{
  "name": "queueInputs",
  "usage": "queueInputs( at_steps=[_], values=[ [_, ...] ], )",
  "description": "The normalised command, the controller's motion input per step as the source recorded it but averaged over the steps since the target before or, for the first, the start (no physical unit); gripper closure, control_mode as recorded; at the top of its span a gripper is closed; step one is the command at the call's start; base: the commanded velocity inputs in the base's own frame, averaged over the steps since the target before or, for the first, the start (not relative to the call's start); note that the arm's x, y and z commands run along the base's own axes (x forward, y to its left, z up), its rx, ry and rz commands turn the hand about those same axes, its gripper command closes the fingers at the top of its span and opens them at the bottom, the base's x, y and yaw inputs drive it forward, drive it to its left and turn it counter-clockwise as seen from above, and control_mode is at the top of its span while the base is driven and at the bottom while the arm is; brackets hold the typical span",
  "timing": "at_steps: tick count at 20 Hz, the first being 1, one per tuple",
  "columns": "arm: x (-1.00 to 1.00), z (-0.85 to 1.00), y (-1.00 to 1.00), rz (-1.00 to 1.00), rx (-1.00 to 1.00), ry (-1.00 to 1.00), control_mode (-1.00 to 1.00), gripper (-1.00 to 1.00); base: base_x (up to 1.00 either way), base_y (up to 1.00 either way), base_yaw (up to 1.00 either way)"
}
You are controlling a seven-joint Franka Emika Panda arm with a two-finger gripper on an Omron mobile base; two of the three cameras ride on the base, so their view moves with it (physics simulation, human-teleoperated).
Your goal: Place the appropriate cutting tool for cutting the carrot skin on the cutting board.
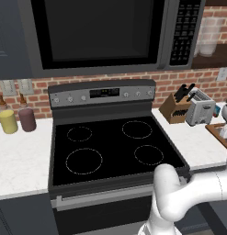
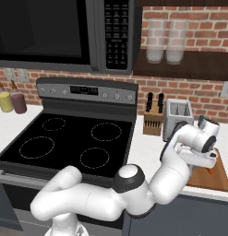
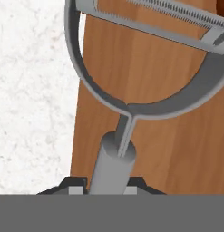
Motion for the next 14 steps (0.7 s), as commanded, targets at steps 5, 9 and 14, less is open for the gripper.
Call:
queueInputs(
  at_steps=[5,9,14],
  values=[
    [0.01,-0.32,-0.19,-0.04,-0.03,-0.01,-1.0,1.0,0.0,0.0,0.0],
    [0.0,-0.41,0.0,0.0,-0.03,0.0,-1.0,-1.0,0.0,0.0,0.0],
    [-0.01,-0.1,-0.03,0.0,-0.02,0.0,-1.0,-1.0,0.0,0.0,0.0]
  ],
)
